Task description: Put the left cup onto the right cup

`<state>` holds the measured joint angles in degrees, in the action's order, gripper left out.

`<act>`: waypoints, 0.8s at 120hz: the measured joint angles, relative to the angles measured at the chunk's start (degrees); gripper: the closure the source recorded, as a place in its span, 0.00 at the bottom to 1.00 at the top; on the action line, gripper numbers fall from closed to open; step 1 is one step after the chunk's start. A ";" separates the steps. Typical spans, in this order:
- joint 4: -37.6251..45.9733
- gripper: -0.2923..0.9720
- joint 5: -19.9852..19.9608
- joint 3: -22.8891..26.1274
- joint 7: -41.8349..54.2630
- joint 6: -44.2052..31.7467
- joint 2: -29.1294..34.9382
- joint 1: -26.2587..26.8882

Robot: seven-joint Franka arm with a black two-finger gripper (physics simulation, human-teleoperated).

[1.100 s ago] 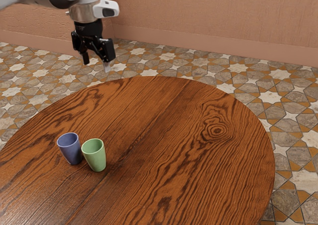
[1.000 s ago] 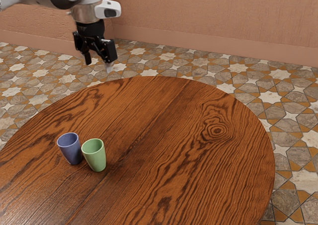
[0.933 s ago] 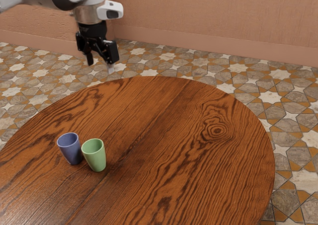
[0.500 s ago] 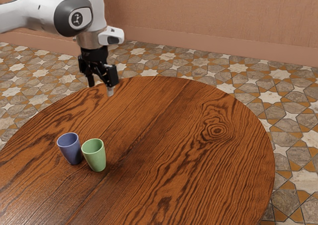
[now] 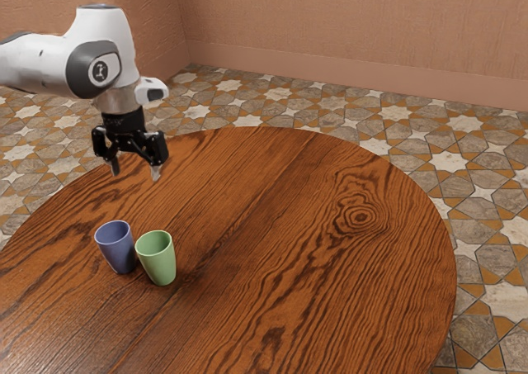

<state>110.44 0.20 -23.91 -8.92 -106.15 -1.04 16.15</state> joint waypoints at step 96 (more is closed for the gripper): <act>12.37 0.25 -3.22 -1.06 -20.47 -16.66 -1.45 -1.94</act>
<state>122.81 -3.02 -24.97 -29.39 -122.81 -2.50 14.21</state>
